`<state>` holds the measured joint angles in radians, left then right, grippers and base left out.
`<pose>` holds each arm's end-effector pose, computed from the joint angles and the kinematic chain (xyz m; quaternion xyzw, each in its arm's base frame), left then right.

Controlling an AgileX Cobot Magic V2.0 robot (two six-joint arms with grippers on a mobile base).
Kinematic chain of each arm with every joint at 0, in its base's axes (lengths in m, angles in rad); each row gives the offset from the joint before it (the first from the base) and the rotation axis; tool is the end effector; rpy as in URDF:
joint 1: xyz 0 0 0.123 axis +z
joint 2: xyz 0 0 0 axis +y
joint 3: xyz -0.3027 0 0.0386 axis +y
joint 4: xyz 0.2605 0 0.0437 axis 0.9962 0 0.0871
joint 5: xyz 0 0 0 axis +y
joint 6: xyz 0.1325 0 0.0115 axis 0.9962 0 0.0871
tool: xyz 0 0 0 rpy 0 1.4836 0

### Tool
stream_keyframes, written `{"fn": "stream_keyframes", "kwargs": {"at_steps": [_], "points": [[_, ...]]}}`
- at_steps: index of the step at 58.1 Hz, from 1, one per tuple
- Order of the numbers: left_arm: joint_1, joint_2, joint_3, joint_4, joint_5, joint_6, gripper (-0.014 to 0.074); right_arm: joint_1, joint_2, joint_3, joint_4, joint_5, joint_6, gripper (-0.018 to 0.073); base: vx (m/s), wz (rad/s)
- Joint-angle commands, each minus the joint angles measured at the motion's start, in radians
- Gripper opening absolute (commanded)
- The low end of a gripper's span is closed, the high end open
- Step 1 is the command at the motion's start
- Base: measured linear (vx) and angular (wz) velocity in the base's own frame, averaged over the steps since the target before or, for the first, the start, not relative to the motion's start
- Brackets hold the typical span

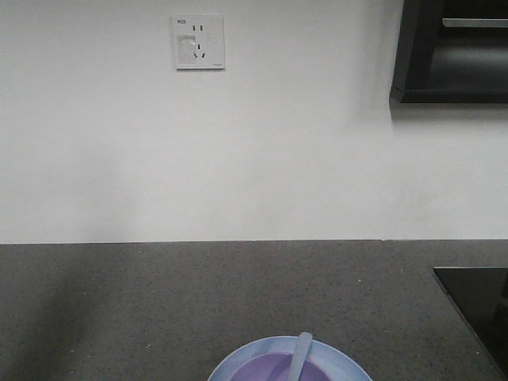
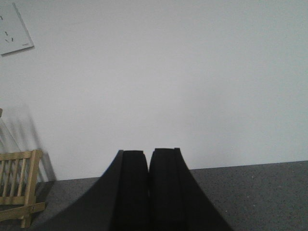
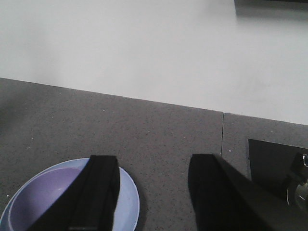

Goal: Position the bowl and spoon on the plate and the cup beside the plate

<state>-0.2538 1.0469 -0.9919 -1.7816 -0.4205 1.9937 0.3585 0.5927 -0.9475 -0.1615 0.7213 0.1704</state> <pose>0.2710 -0.0155 0.4263 0.0216 0.7263 0.1279 0.6750 0.1238 0.0313 0.4199 -0.0910 0.7910 0.0805 0.5996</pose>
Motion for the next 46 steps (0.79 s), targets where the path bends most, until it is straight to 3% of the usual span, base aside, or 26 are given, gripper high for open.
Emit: {"fn": "stream_keyframes", "kwargs": {"at_steps": [1, 17, 23, 27, 28, 32, 35, 36, 41, 45, 46], "points": [[-0.007, -0.013, -0.029, -0.014, 0.046, -0.011, 0.0114, -0.002, 0.006, -0.029, -0.007, -0.069, -0.001, 0.0409, 0.0, 0.0], [-0.007, -0.013, -0.028, -0.014, 0.064, -0.013, 0.012, -0.002, 0.006, -0.029, -0.007, -0.069, -0.001, 0.0409, 0.0, 0.0], [-0.007, -0.013, -0.022, 0.028, 0.074, -0.083, 0.0122, -0.002, 0.006, -0.029, -0.007, -0.069, -0.001, 0.0409, 0.0, 0.0], [-0.007, -0.016, 0.001, 0.178, 0.107, -0.232, 0.0123, -0.002, 0.006, -0.029, -0.007, -0.069, -0.001, 0.0409, 0.0, 0.0], [-0.007, -0.016, 0.004, 0.197, 0.117, -0.304, 0.0125, -0.002, 0.006, -0.029, -0.007, -0.069, -0.001, 0.0409, 0.0, 0.0], [-0.007, -0.016, 0.037, 0.418, 0.183, -0.589, 0.0129, -0.002, 0.006, -0.029, -0.007, -0.069, -0.001, 0.0409, 0.0, 0.0], [-0.003, -0.016, 0.054, 0.56, 0.228, -0.753, 0.013, -0.002, 0.006, -0.029, -0.007, -0.069, -0.001, 0.0409, 0.0, 0.0], [0.001, -0.016, 0.062, 0.638, 0.255, -0.849, 0.013, -0.002, 0.006, -0.029, -0.007, -0.069, -0.001, 0.0409, 0.0, 0.0], [0.024, -0.016, 0.059, 0.923, 0.366, -1.071, 0.013, -0.002, 0.006, -0.029, -0.007, -0.069, -0.001, 0.0409, 0.0, 0.0], [0.05, -0.016, 0.041, 1.079, 0.472, -1.323, 0.013, -0.002, 0.006, -0.029, -0.007, -0.069, -0.001, 0.0409, 0.0, 0.0], [0.062, -0.016, 0.027, 1.156, 0.511, -1.375, 0.013, -0.002, 0.006, -0.029, -0.007, -0.069, -0.001, 0.0409, 0.0, 0.0]]}}
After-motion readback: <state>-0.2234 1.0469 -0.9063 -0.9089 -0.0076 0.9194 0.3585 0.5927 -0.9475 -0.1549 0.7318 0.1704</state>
